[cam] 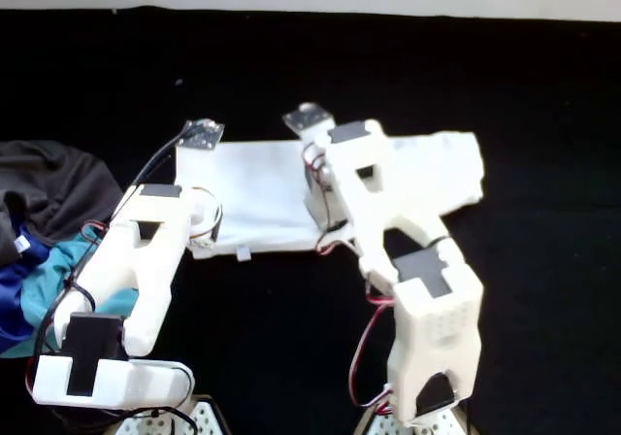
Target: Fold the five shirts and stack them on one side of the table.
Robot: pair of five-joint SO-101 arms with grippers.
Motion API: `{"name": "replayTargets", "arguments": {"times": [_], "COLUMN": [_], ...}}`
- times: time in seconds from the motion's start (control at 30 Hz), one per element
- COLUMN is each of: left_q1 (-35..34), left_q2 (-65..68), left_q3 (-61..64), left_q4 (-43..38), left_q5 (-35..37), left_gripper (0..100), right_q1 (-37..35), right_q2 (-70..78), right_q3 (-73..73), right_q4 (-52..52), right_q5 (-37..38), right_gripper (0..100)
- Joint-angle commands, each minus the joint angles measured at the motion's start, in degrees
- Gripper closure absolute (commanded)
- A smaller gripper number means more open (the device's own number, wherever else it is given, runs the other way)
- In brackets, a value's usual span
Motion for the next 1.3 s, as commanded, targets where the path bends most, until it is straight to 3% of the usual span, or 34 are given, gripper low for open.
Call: {"name": "replayTargets", "arguments": {"times": [0.0,0.17,0.37,0.73,0.9,1.27], "left_q1": [0.0,0.0,0.0,0.0,0.0,0.1], "left_q2": [0.2,0.2,0.2,0.2,0.2,0.2], "left_q3": [0.0,0.0,0.0,0.0,0.0,0.0], "left_q4": [-1.2,-1.2,-1.2,-1.2,-1.2,-1.2], "left_q5": [0.4,0.4,0.4,0.4,0.4,0.4], "left_gripper": [99,99,99,99,99,99], "right_q1": [0.0,2.1,13.5,35.2,36.4,33.5], "right_q2": [-9.4,-21.4,-29.6,-29.6,-29.7,-29.5], "right_q3": [-2.2,-2.3,4.5,27.3,31.8,25.6], "right_q4": [0.7,1.2,1.9,-20.1,-29.8,-28.5], "right_q5": [-0.4,-0.1,0.1,4.5,4.2,4.1], "right_gripper": [99.2,99.2,99.2,99.2,99.2,99.2]}}
